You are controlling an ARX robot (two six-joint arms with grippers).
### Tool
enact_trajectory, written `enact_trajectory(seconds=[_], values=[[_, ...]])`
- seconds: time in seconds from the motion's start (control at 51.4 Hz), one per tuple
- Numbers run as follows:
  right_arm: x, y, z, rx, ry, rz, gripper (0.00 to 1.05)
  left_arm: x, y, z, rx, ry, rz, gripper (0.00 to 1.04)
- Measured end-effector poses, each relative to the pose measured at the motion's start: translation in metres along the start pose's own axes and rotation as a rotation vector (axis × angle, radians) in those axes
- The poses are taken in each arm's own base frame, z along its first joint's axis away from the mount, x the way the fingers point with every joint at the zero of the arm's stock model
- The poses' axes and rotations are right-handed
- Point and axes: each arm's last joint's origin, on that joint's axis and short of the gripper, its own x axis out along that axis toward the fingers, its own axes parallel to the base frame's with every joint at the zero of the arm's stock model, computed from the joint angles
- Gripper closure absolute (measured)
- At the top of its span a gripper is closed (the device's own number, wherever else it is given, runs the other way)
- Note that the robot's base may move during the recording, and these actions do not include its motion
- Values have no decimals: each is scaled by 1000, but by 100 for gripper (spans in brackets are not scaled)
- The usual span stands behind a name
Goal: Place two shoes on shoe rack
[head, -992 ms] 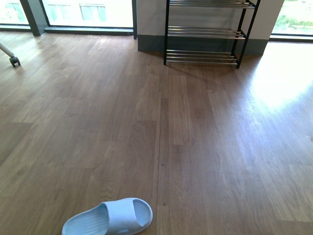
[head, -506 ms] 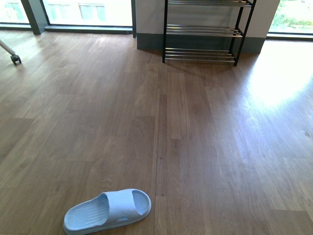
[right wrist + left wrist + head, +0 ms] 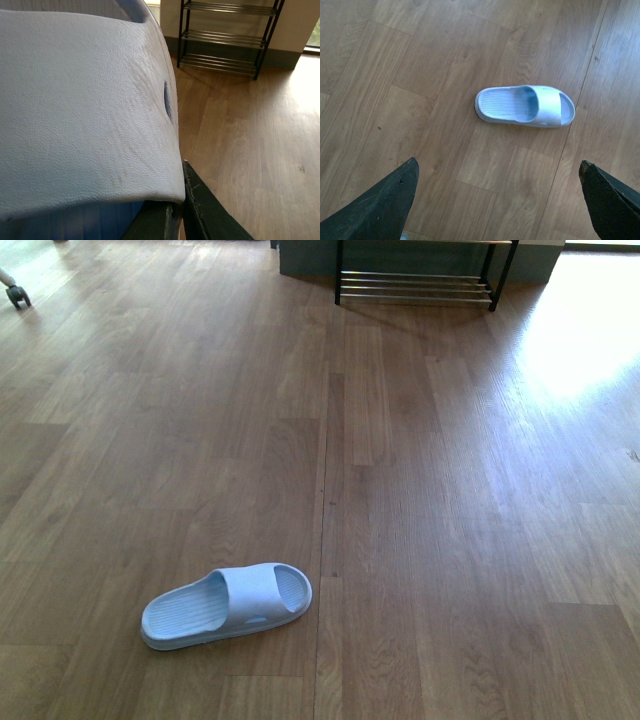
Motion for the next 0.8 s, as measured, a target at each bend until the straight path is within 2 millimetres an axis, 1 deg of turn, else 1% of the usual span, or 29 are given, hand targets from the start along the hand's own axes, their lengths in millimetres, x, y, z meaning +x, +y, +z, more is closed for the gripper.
enact_trajectory(seconds=[0.058, 0.078, 0.136, 0.156, 0.253, 0.506, 0.681, 0.798], values=[[0, 0, 0, 0, 0, 0, 103, 18, -7, 7, 66, 45, 10, 9], [0, 0, 0, 0, 0, 0, 103, 21, -8, 7, 82, 52, 11, 9], [0, 0, 0, 0, 0, 0, 103, 41, -15, 12, 165, 105, 18, 9], [0, 0, 0, 0, 0, 0, 103, 44, -16, 12, 178, 114, 17, 9], [0, 0, 0, 0, 0, 0, 103, 69, -25, 15, 309, 184, 6, 9], [0, 0, 0, 0, 0, 0, 103, 109, -33, 22, 481, 249, -33, 9], [0, 0, 0, 0, 0, 0, 103, 131, -40, 28, 587, 254, -75, 9], [0, 0, 0, 0, 0, 0, 103, 157, -42, 26, 665, 286, -137, 9]])
